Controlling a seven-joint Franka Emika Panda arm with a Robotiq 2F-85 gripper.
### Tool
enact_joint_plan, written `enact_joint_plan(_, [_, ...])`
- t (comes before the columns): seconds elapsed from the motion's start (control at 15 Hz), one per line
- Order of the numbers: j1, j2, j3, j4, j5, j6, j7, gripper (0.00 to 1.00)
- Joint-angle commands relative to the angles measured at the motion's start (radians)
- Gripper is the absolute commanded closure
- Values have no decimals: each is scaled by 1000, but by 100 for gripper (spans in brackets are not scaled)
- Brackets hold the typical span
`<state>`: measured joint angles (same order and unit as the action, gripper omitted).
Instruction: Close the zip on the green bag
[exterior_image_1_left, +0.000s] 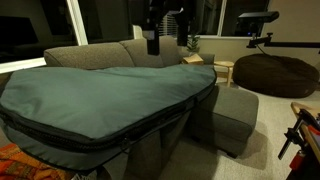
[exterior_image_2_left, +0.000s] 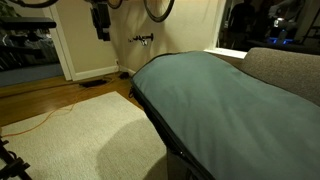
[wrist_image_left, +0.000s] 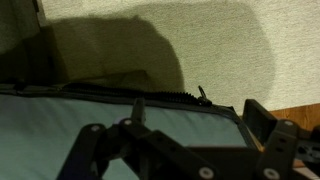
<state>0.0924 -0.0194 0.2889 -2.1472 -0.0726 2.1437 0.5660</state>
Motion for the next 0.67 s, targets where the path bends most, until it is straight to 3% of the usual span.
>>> enact_joint_plan(0.0, [45,58,-34,36,13,-6,4,0])
enact_joint_plan(0.6, [105,195,-67,89,26,-69,5,0])
